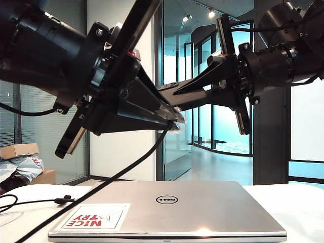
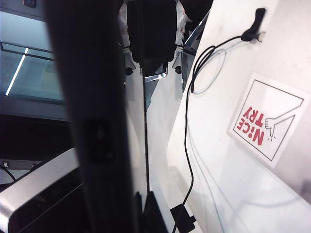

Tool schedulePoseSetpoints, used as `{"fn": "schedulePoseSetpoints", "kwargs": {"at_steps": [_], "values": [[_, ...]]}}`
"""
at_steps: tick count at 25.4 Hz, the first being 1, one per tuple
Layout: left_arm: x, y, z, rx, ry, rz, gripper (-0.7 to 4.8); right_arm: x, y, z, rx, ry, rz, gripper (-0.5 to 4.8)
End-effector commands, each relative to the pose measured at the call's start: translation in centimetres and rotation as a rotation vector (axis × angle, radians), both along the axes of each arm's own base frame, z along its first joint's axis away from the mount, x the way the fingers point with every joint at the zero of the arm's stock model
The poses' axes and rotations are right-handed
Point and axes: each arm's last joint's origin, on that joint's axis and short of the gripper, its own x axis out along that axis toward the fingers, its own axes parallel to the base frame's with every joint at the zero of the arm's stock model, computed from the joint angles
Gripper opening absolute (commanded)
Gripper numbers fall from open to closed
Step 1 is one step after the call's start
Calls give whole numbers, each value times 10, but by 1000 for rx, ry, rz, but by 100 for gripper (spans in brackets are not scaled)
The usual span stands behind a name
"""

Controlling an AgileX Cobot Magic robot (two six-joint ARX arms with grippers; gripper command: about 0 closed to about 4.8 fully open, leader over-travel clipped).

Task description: Pick up the charging cable and the phone, plug the charging cable into the charging port on the phone, and finally place them back on the table.

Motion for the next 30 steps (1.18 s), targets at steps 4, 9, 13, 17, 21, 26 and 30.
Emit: {"fn": "schedulePoseSetpoints", "kwargs": {"at_steps": [4, 9, 13, 17, 21, 26, 30], "values": [[2, -1, 5, -35, -36, 11, -6, -2, 1, 2, 11, 41, 27, -6], [2, -1, 6, -41, -41, 11, -6, -2, 2, 2, 16, 87, 17, -6], [2, -1, 6, -45, -44, 11, -6, -3, 3, 2, 8, 99, 6, -6], [2, -1, 6, -46, -45, 11, -6, -3, 4, 2, 3, 87, 7, -6], [4, 0, 6, -45, -45, 20, -6, -4, 4, 2, 11, 64, 31, -6], [12, 6, 6, -45, -47, 61, -6, -4, 4, 2, 12, 52, 40, -6], [14, 8, 7, -46, -49, 70, -6, -3, 3, 2, 8, 47, 27, -6]]}}
